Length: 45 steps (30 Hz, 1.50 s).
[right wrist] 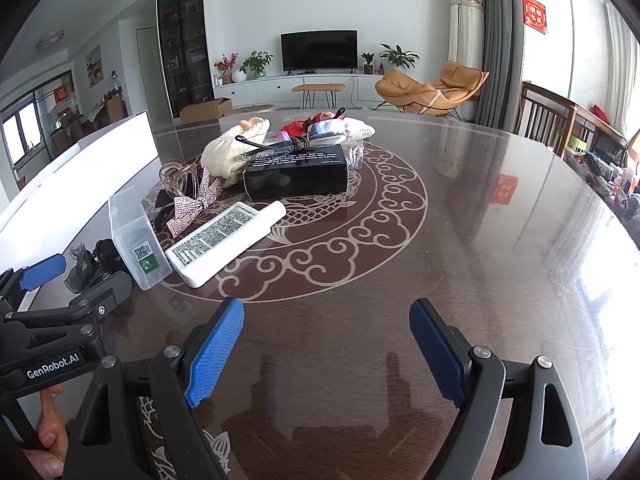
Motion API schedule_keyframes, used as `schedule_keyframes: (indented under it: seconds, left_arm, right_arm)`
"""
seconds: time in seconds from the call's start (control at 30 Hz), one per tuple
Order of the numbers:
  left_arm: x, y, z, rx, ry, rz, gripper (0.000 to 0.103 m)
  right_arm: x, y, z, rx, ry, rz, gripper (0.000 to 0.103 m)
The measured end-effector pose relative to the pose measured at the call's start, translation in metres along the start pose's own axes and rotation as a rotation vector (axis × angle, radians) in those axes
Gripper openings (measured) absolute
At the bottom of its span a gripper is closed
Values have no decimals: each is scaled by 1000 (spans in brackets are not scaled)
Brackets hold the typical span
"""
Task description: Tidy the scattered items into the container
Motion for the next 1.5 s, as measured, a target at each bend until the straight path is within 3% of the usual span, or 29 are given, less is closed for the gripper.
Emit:
schedule_keyframes:
  seconds: [1.5]
  left_arm:
    - [-1, -2, 1, -9, -8, 10, 103]
  right_arm:
    - [2, 1, 1, 6, -15, -10, 86]
Point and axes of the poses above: each gripper's, at about its wrist camera, not at the fingertips, and x roughly the way its jaws point, y to its right, z to its underside, the point moved 10 cm from there along x, roughly the way its jaws point, and after that the axes turned 14 degrees about -x, right-handed, at the moved point
